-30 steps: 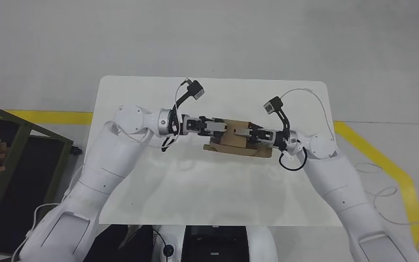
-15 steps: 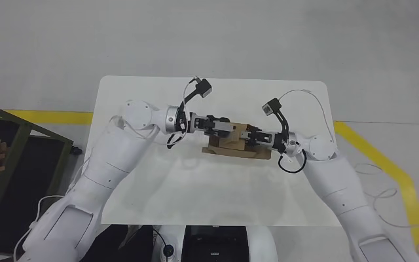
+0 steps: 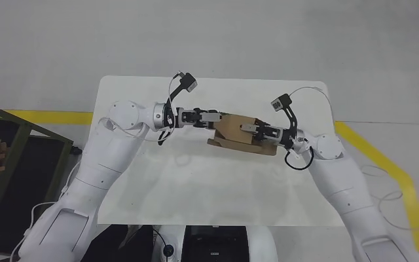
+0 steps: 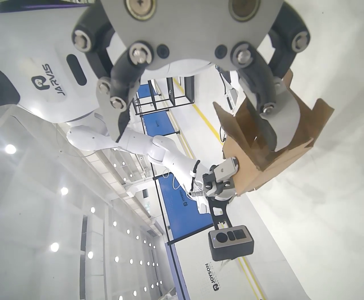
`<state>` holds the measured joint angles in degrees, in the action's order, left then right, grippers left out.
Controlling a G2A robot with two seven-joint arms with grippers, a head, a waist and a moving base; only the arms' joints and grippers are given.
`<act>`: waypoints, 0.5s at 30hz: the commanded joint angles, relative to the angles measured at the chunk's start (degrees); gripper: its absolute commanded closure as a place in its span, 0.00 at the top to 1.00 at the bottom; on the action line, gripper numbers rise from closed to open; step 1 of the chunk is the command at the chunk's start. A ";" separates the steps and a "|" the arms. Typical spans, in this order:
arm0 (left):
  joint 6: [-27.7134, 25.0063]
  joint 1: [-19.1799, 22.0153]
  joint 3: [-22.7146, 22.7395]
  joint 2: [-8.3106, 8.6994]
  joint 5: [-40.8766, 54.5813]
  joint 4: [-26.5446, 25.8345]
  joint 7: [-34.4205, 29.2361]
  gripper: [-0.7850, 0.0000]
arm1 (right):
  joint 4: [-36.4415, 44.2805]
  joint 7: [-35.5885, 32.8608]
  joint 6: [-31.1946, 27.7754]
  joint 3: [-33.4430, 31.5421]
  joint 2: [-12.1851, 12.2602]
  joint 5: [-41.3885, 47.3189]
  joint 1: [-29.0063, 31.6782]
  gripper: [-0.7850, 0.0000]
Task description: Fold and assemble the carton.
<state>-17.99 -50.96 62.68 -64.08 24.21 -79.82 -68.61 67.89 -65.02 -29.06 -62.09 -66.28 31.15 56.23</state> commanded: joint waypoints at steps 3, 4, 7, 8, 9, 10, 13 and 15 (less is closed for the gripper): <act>0.37 0.32 -0.34 -0.08 -0.38 0.95 0.72 1.00 | 1.51 -1.07 0.28 0.03 0.07 0.23 0.67 0.00; 0.38 0.54 -0.52 -0.13 -0.56 1.27 0.88 1.00 | 1.83 -1.37 0.38 0.20 0.06 0.12 0.86 0.00; 0.38 1.15 -1.01 -0.28 -0.75 2.42 1.25 1.00 | 2.23 -1.95 0.69 0.73 -0.01 0.04 1.21 0.00; 0.34 1.35 -1.15 -0.33 -0.81 2.75 1.34 1.00 | 2.22 -2.11 0.76 0.89 -0.04 0.02 1.25 0.00; 0.36 1.50 -1.30 -0.37 -0.80 3.09 1.37 1.00 | 2.24 -2.38 0.79 1.12 -0.08 -0.08 1.26 0.00; 0.35 1.67 -1.43 -0.42 -0.79 3.34 1.37 1.00 | 2.24 -2.57 0.76 1.33 -0.12 -0.15 1.25 0.00; 0.42 2.04 -1.79 -0.55 -0.38 3.92 1.30 1.00 | 2.32 -2.95 0.77 1.93 -0.28 -0.07 1.18 0.00; 0.41 2.32 -2.12 -0.66 -0.05 4.12 1.12 1.00 | 2.47 -3.42 0.74 2.35 -0.39 0.08 1.13 0.00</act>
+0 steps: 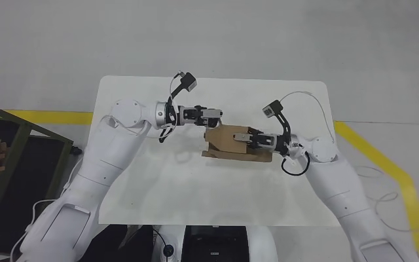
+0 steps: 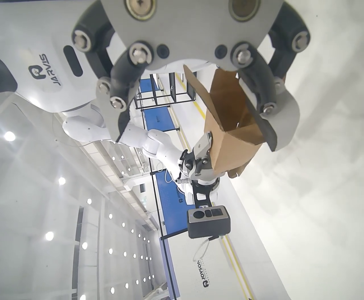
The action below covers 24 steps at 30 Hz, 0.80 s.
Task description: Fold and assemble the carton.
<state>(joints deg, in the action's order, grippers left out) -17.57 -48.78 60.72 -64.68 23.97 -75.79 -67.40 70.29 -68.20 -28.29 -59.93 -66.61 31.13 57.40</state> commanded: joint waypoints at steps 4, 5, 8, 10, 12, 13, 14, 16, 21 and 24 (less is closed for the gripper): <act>-0.12 0.66 -0.86 -0.29 0.48 0.12 -0.18 1.00 | 0.37 -1.22 -0.26 0.90 -0.22 -0.01 -0.39 0.00; -0.09 0.81 -1.05 -0.35 0.48 0.14 -0.20 1.00 | 0.44 -1.36 -0.33 1.03 -0.26 -0.12 -0.50 0.00; -0.12 1.27 -1.54 -0.50 0.40 0.12 -0.26 1.00 | 0.51 -1.59 -0.44 1.33 -0.36 -0.19 -0.72 0.00; -0.13 1.46 -1.72 -0.57 0.36 0.09 -0.28 1.00 | 0.44 -1.64 -0.35 1.49 -0.42 -0.07 -0.81 0.00; -0.13 1.55 -1.81 -0.60 0.36 0.12 -0.32 1.00 | 0.34 -1.65 -0.32 1.58 -0.47 -0.03 -0.91 0.00; -0.13 1.58 -1.85 -0.61 0.37 0.13 -0.38 1.00 | 0.31 -1.66 -0.34 1.63 -0.49 0.09 -0.92 0.00; -0.14 1.58 -1.86 -0.62 0.37 0.16 -0.39 1.00 | 0.24 -1.69 -0.37 1.67 -0.51 0.13 -0.95 0.00; -0.22 1.57 -1.90 -0.63 0.36 0.22 -0.53 1.00 | 0.10 -1.67 -0.45 1.70 -0.55 0.30 -0.93 0.00; -1.14 0.99 -0.69 -0.44 -0.57 -0.05 2.09 1.00 | -0.59 -0.39 -1.22 0.70 -0.42 -0.17 -0.97 0.00; -1.24 0.40 0.18 -0.16 -1.89 -1.10 2.93 1.00 | -0.75 0.34 -1.40 -0.43 -0.19 -0.33 -1.02 0.00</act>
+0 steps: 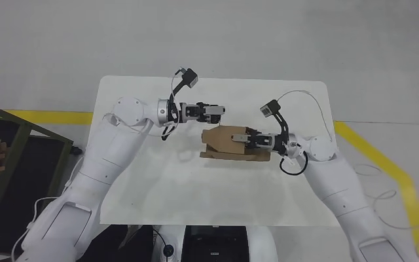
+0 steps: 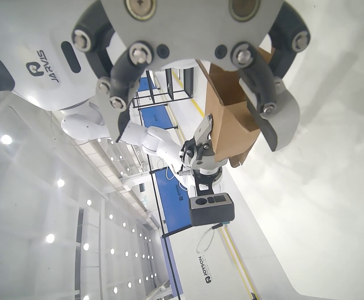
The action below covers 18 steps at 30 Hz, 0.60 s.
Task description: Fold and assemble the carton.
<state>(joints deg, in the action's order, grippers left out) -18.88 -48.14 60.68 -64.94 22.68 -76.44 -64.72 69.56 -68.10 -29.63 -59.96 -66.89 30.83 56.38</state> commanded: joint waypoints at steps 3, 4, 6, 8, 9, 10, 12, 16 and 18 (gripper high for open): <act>0.32 -0.91 0.70 0.31 -1.58 -1.98 0.65 1.00 | 0.01 1.44 0.05 -1.66 0.28 0.31 0.09 0.00; 0.47 -1.16 0.79 0.36 -1.84 -2.41 0.85 1.00 | 0.18 1.84 0.08 -2.00 0.33 0.55 0.18 0.00; 0.67 -1.53 0.95 0.44 -2.21 -3.18 1.07 1.00 | 0.55 2.42 0.16 -2.53 0.41 0.93 0.48 0.00; 0.77 -1.80 1.02 0.52 -2.86 -3.72 1.23 1.00 | 0.89 3.04 0.37 -2.87 0.46 0.98 0.79 0.00; 0.86 -1.92 0.98 0.53 -2.98 -3.98 1.22 1.00 | 1.05 3.34 0.52 -2.98 0.48 0.90 0.92 0.00; 0.93 -1.98 0.90 0.54 -3.09 -4.15 1.11 1.00 | 1.09 3.68 0.68 -3.06 0.49 0.83 1.00 0.00; 1.15 -2.08 0.72 0.55 -3.33 -4.47 0.85 1.00 | 1.39 4.61 1.20 -3.20 0.47 0.86 1.18 0.00; 1.36 -2.11 0.35 0.54 -3.48 -4.83 0.50 1.00 | 1.39 6.42 2.04 -3.70 0.40 1.70 1.21 0.00; 1.46 -2.12 0.21 0.51 -3.31 -4.96 0.45 1.00 | 1.24 7.72 2.65 -3.99 0.35 1.98 1.10 0.00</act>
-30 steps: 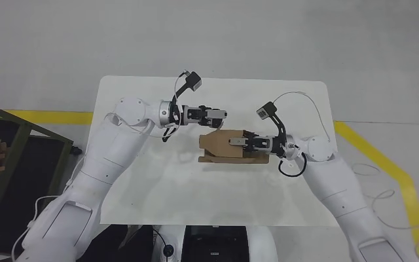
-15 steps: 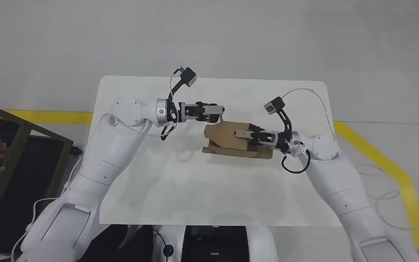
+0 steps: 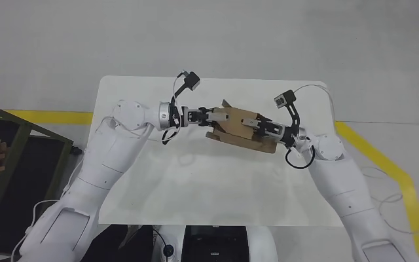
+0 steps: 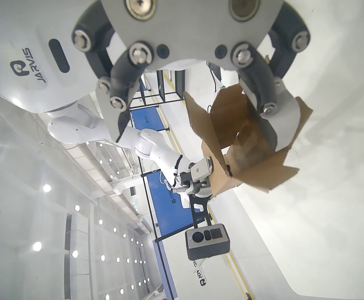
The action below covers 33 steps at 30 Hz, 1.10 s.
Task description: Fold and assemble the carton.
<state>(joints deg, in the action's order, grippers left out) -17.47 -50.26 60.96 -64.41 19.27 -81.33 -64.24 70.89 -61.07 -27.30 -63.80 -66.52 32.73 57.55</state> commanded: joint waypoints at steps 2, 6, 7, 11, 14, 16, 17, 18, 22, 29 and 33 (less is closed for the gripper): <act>0.04 0.02 -0.19 -0.04 0.30 -0.23 -0.13 1.00 | -0.26 2.40 0.94 -0.40 -0.08 -0.18 -0.23 0.00; 0.02 0.06 -0.28 -0.04 0.49 -0.31 -0.45 1.00 | -0.74 5.89 2.14 -0.78 -0.26 -0.32 -0.51 0.00; 0.07 0.06 -0.29 -0.03 0.56 -0.26 -0.49 1.00 | -0.82 6.41 2.43 -0.77 -0.32 -0.28 -0.62 0.00; 0.26 0.10 -0.46 -0.05 0.62 -0.23 -0.63 1.00 | -1.42 8.67 3.50 -0.64 -0.57 -0.68 -1.13 0.00; 0.36 0.24 -0.93 -0.16 0.90 0.02 -0.71 1.00 | -1.12 10.81 3.75 -0.18 -0.77 -2.70 -1.55 0.00; 0.58 0.47 -1.35 -0.28 1.49 0.57 -1.01 1.00 | 0.03 12.44 3.69 0.44 -0.94 -4.45 -1.36 0.00; 0.51 0.60 -1.48 -0.33 1.62 0.99 -1.02 1.00 | 0.52 13.15 3.71 0.58 -0.98 -5.30 -1.27 0.00; 0.44 0.62 -1.61 -0.39 2.01 1.38 -1.06 1.00 | 0.97 14.06 3.80 0.72 -1.02 -6.30 -1.13 0.00; -0.03 0.83 -1.93 -0.51 2.52 2.18 -1.31 1.00 | 2.53 16.97 4.84 1.18 -1.20 -8.65 -0.46 0.00; 0.25 1.33 -1.91 -0.57 2.43 2.59 -1.21 1.00 | 3.93 18.84 6.46 1.39 -1.54 -7.96 0.42 0.00; 0.24 1.40 -2.23 -0.66 2.53 3.21 -1.23 1.00 | 4.51 18.92 7.25 1.51 -1.68 -7.53 0.90 0.00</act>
<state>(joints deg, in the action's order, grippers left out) -17.20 -48.86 58.85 -65.04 21.71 -78.28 -65.44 75.27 -42.13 -20.21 -62.32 -68.17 25.12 58.32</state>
